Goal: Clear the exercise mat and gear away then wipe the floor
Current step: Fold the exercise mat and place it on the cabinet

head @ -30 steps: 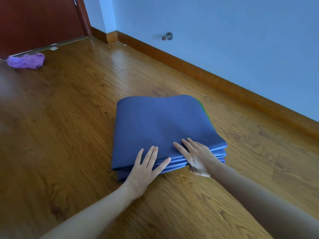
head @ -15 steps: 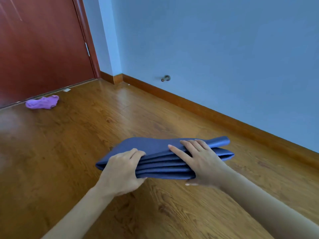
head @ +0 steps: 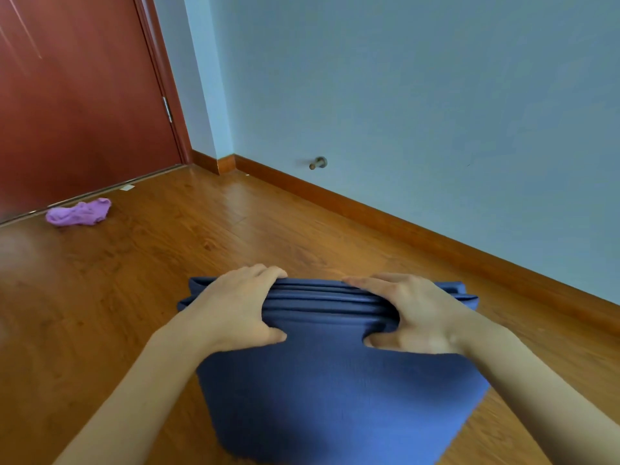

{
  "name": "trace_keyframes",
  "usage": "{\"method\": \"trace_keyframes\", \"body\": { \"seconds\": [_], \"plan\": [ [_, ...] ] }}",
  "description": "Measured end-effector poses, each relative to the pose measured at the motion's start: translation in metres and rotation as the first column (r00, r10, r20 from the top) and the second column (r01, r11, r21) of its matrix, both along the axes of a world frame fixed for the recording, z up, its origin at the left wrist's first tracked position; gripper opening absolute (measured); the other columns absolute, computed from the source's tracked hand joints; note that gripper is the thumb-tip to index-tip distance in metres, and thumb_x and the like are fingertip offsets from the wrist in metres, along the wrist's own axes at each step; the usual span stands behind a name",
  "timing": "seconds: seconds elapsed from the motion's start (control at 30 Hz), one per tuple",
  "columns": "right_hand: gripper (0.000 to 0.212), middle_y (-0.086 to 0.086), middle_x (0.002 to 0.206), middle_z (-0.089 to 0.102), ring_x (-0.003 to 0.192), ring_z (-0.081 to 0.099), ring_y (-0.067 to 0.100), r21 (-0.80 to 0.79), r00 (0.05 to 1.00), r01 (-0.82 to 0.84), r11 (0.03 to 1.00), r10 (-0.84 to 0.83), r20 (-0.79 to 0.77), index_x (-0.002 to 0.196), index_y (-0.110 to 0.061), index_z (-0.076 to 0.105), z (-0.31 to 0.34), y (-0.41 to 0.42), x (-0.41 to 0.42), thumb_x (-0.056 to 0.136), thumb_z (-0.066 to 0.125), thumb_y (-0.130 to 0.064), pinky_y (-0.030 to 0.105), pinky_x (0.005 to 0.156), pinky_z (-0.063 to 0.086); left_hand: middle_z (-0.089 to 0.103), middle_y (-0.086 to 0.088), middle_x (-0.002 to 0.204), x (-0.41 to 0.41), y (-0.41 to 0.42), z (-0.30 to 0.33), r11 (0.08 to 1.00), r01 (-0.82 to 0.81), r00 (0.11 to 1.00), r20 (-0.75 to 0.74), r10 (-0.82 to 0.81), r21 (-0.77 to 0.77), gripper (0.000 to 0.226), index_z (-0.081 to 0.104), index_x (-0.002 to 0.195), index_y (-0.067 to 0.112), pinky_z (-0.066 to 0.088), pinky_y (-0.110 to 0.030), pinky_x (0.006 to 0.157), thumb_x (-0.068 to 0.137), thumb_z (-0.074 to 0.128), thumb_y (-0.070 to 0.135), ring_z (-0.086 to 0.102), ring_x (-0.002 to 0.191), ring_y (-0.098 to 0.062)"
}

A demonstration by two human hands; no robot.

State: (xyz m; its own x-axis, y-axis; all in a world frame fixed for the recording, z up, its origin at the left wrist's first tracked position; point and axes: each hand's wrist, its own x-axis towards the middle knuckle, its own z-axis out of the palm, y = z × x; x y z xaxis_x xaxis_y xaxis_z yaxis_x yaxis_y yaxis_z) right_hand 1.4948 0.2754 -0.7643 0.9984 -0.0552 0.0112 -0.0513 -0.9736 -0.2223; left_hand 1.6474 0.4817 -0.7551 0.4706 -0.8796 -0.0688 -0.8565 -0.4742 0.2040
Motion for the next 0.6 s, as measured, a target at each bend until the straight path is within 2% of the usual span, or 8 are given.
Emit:
{"method": "trace_keyframes", "body": {
  "seconds": [0.07,0.13,0.23,0.33,0.43,0.53,0.6],
  "plan": [
    [0.088,-0.01,0.131,0.045,0.115,0.044,0.011,-0.041,1.0,0.002,0.999,-0.003,-0.022,0.147,-0.036,0.019,-0.004,0.002,0.0,0.073,0.065,-0.051,0.017,0.092,0.029,0.031,0.014,0.136,0.001,-0.001,-0.01,0.998,0.013,0.997,0.071,-0.017,0.062,0.099,0.013,0.144,0.031,0.025,-0.026,0.106,0.067,0.064,0.067,0.031,0.125,-0.009],
    [0.095,-0.009,0.134,0.039,0.121,0.037,0.012,-0.123,1.0,-0.001,0.992,-0.003,-0.03,0.148,-0.035,0.01,-0.006,0.006,0.0,0.072,0.06,-0.062,0.024,0.104,0.024,0.024,0.014,0.142,-0.001,0.001,-0.017,0.998,0.012,0.989,0.147,-0.022,0.063,0.113,0.001,0.148,0.029,0.017,-0.027,0.11,0.063,0.06,0.076,0.023,0.131,-0.009],
    [0.108,-0.006,0.144,0.027,0.131,0.025,0.013,-0.213,0.998,0.01,0.977,-0.023,-0.058,0.149,-0.034,-0.003,-0.009,0.014,-0.004,0.067,0.053,-0.077,0.028,0.112,0.01,0.014,0.013,0.151,-0.002,0.006,-0.026,0.999,0.04,0.985,0.168,-0.041,0.005,0.124,-0.008,0.148,0.03,0.007,-0.028,0.114,0.054,0.052,0.083,0.012,0.139,-0.009],
    [0.113,-0.003,0.151,0.018,0.138,0.015,0.015,-0.229,0.996,0.021,0.973,-0.039,-0.075,0.148,-0.033,-0.008,-0.008,0.018,-0.005,0.065,0.051,-0.081,0.03,0.114,0.002,0.004,0.009,0.155,0.001,0.009,-0.028,0.999,0.05,0.986,0.158,-0.052,0.021,0.128,-0.016,0.146,0.03,0.001,-0.03,0.115,0.048,0.045,0.087,0.002,0.142,-0.011],
    [0.113,-0.001,0.152,0.018,0.139,0.014,0.016,-0.213,0.995,0.034,0.976,-0.053,-0.085,0.148,-0.035,-0.008,-0.009,0.013,0.002,0.062,0.045,-0.084,0.032,0.115,0.004,0.005,0.009,0.154,0.004,0.006,-0.027,0.998,0.05,0.982,0.182,-0.055,0.031,0.126,-0.016,0.147,0.026,0.002,-0.028,0.115,0.055,0.048,0.085,0.004,0.141,-0.01],
    [0.113,-0.002,0.148,0.026,0.135,0.024,0.017,-0.194,0.996,0.046,0.98,-0.061,-0.072,0.148,-0.036,-0.002,-0.011,0.005,0.012,0.053,0.031,-0.086,0.034,0.114,0.013,0.019,0.012,0.146,0.009,-0.001,-0.026,0.998,0.036,0.98,0.196,-0.045,0.046,0.123,-0.013,0.148,0.023,0.009,-0.027,0.113,0.062,0.054,0.08,0.017,0.135,-0.009],
    [0.115,-0.005,0.143,0.034,0.13,0.031,0.016,-0.196,0.995,0.068,0.978,-0.081,-0.061,0.149,-0.034,0.003,-0.012,0.002,0.017,0.051,0.028,-0.086,0.034,0.111,0.018,0.028,0.012,0.137,0.011,-0.006,-0.026,0.999,0.019,0.98,0.198,-0.027,0.042,0.12,-0.006,0.149,0.021,0.015,-0.028,0.11,0.063,0.054,0.079,0.026,0.128,-0.009]
  ]
}}
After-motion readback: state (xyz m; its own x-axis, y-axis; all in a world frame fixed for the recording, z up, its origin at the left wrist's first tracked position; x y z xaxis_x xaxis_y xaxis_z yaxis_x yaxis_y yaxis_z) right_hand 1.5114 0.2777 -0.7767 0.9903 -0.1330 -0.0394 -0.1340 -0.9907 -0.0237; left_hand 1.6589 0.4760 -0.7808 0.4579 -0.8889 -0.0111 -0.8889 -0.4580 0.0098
